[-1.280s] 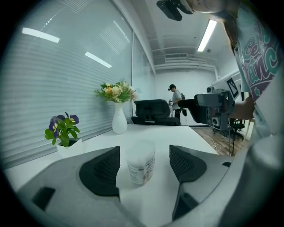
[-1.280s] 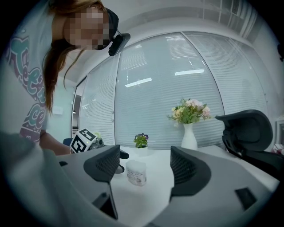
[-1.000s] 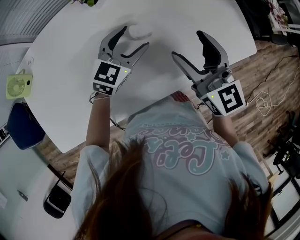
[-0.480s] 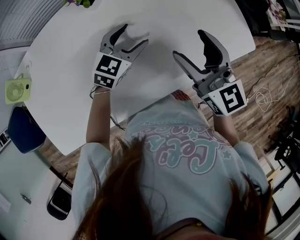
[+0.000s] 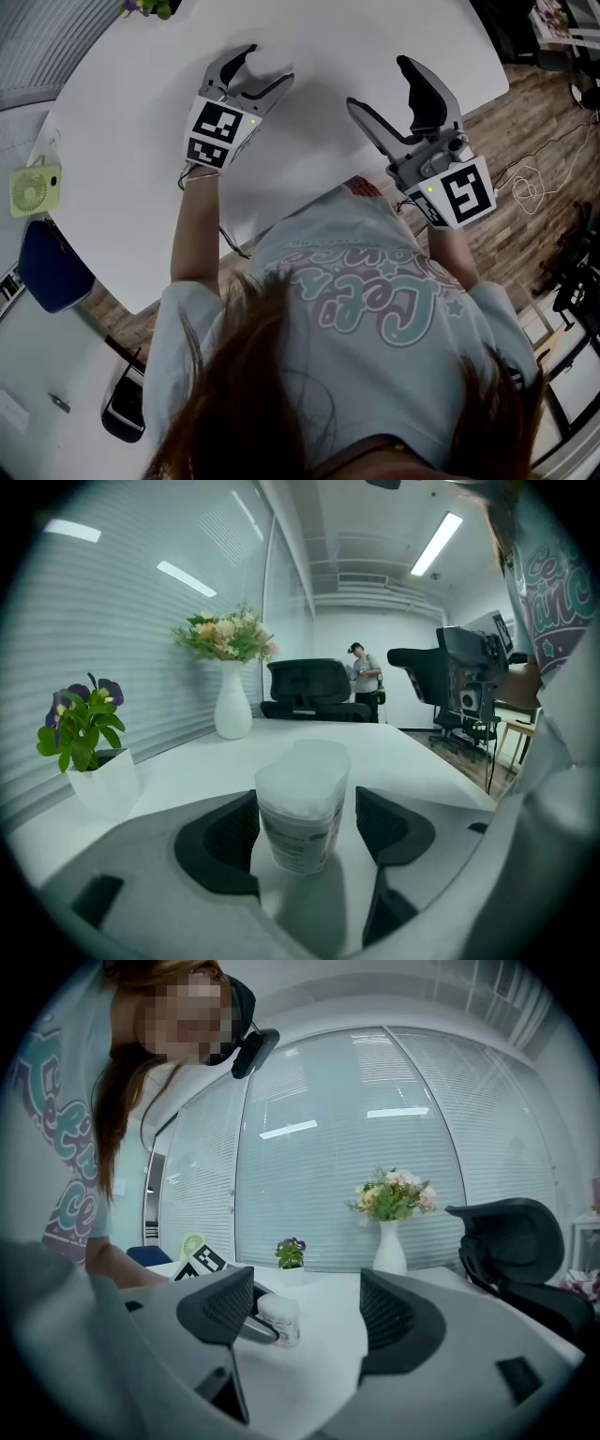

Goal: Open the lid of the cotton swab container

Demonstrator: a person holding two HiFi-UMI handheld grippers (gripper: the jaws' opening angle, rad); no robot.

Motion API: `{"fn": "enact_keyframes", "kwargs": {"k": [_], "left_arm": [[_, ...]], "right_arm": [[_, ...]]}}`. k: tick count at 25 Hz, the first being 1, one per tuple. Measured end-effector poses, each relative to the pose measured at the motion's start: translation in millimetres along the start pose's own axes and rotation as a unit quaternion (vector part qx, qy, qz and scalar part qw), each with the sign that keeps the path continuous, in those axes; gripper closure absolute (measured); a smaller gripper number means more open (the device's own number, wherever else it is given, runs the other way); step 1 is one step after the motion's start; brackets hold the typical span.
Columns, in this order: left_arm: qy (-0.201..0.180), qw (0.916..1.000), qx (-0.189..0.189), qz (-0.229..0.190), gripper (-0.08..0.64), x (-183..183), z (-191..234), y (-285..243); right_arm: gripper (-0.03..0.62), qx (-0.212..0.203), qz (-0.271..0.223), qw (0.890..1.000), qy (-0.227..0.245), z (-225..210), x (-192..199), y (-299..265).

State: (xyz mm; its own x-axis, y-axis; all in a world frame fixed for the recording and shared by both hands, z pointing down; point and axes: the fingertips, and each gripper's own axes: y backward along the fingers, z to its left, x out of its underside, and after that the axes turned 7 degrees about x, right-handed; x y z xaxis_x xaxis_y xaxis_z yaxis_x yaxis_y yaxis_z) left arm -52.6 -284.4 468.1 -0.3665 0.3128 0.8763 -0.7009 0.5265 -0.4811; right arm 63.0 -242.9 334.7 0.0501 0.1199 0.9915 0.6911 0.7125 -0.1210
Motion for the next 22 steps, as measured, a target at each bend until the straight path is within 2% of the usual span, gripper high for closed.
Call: {"fn": "enact_keyframes", "kwargs": {"k": [9, 12, 17, 22], "left_arm": [[-0.010, 0.9998, 0.015, 0.012, 0.246, -1, -4, -9], [-0.013, 0.9997, 0.010, 0.016, 0.303, -1, -2, -10], [-0.018, 0.9996, 0.014, 0.019, 0.310, 0, -2, -11], [-0.032, 0.9991, 0.013, 0.027, 0.349, 0, -6, -13]], "right_arm": [[0.245, 0.006, 0.001, 1.000, 0.001, -4, -1, 2], [0.245, 0.008, 0.001, 1.000, 0.000, -5, -1, 2], [0.245, 0.008, -0.001, 1.000, -0.002, -7, -2, 2], [0.245, 0.005, -0.001, 1.000, -0.002, -7, -2, 1]]}}
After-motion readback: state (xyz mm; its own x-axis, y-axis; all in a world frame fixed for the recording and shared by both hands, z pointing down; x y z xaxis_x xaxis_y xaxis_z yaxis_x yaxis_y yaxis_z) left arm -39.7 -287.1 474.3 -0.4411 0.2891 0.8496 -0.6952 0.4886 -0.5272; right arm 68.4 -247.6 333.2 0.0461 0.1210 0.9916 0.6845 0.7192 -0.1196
